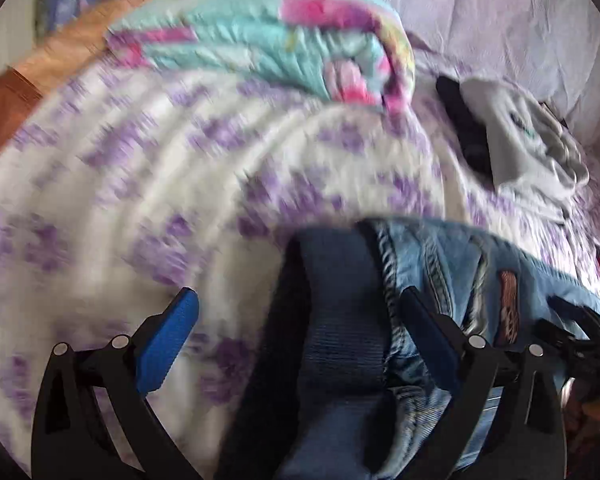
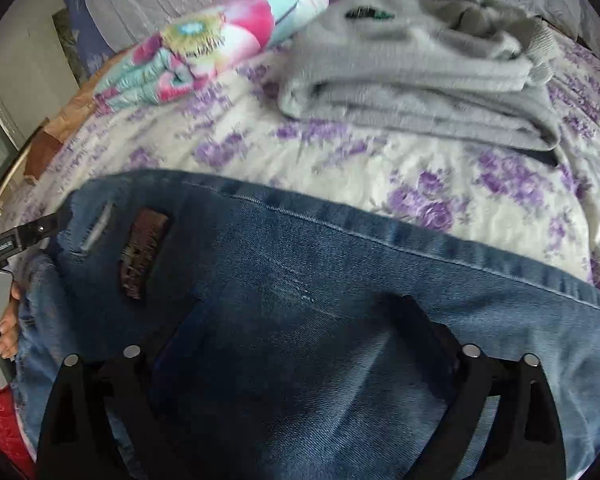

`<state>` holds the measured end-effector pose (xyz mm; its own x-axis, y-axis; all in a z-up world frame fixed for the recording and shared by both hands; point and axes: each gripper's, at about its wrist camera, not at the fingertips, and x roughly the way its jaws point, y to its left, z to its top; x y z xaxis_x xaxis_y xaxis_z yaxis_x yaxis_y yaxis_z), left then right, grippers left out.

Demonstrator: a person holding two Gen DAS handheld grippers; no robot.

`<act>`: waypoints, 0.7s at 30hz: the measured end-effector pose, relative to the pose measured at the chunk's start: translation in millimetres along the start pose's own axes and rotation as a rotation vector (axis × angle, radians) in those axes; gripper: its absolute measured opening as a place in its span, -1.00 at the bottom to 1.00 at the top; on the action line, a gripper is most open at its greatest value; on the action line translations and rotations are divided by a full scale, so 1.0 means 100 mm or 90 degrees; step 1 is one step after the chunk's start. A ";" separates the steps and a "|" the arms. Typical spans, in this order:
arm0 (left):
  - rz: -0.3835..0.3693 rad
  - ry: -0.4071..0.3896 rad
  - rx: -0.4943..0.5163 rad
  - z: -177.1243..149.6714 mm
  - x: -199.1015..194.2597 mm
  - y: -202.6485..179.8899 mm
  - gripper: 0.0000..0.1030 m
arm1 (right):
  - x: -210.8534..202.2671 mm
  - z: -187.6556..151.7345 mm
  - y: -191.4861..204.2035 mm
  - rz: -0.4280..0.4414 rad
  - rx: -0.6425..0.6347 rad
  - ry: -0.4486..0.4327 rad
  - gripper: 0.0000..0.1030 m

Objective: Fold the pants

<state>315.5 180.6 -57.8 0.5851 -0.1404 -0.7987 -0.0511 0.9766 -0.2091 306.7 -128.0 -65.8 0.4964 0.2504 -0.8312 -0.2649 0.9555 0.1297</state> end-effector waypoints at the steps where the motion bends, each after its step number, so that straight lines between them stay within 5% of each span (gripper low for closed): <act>1: -0.021 0.008 -0.014 0.00 0.04 0.06 0.92 | 0.00 -0.01 0.07 -0.018 -0.018 0.001 0.93; 4: -0.066 0.019 -0.033 0.08 0.06 0.16 0.92 | -0.08 0.03 0.16 -0.036 -0.030 0.003 0.93; 8: -0.052 0.014 0.009 0.13 0.06 0.10 0.92 | -0.19 0.19 0.30 -0.019 -0.033 -0.040 0.93; 12: -0.050 0.015 0.030 0.14 0.08 0.07 0.92 | 0.27 0.26 0.42 -0.028 -0.060 0.014 0.93; 17: -0.065 0.018 0.021 0.15 0.06 0.10 0.92 | -0.01 0.24 0.28 0.026 0.007 -0.034 0.93; 21: -0.074 0.016 0.012 0.14 0.02 0.13 0.92 | -0.58 -0.08 0.33 0.131 0.022 -0.095 0.93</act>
<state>327.8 194.9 -54.4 0.5661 -0.2561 -0.7836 0.0311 0.9565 -0.2901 262.4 -111.8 -17.7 0.5517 0.4584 -0.6968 -0.3456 0.8859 0.3093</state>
